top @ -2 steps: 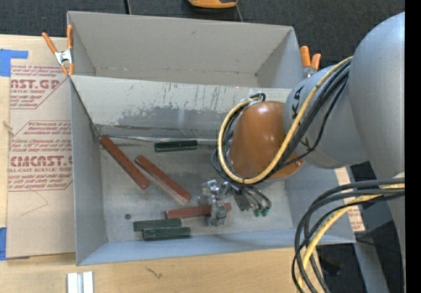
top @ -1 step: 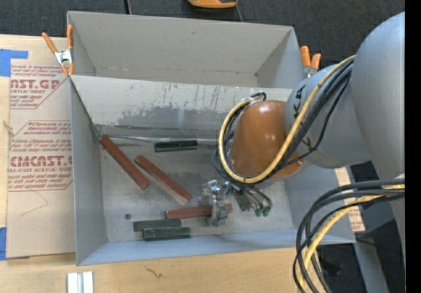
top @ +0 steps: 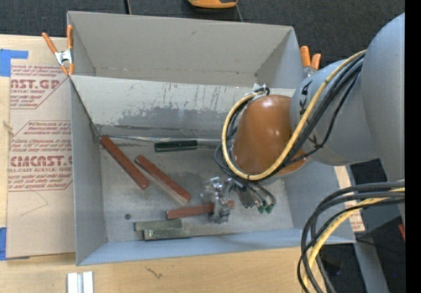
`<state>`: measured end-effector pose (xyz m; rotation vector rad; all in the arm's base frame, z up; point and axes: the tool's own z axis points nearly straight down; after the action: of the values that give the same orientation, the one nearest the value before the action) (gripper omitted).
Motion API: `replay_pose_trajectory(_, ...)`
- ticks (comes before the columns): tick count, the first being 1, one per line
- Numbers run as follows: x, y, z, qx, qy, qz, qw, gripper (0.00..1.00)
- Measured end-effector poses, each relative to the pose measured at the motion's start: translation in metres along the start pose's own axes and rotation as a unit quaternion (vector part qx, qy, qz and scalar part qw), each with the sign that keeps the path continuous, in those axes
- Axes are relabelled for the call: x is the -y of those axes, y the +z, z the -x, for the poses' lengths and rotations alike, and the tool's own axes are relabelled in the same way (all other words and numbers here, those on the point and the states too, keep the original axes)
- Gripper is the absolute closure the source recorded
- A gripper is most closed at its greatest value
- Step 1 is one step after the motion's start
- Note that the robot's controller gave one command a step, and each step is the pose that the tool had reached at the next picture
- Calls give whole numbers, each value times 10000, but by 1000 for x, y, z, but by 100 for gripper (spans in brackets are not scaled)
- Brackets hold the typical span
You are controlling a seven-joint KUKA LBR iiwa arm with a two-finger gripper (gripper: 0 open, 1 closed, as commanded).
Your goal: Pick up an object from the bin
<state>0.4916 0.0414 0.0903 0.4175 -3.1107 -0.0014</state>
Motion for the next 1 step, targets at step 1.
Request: replay_pose_trajectory(1, 0, -17, 0, -11, 2, 1, 10000, 100)
